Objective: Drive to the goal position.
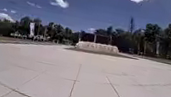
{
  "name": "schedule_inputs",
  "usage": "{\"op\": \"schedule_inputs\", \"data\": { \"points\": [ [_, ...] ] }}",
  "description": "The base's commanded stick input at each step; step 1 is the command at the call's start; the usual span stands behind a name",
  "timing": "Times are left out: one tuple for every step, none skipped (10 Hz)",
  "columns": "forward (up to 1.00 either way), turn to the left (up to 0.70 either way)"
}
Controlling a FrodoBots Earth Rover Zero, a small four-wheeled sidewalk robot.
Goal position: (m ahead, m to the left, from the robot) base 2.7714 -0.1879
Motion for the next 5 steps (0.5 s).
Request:
{"op": "schedule_inputs", "data": {
  "points": [
    [0.5,0.0],
    [0.5,0.0],
    [0.5,0.0],
    [0.5,0.0],
    [0.5,0.0]
  ]
}}
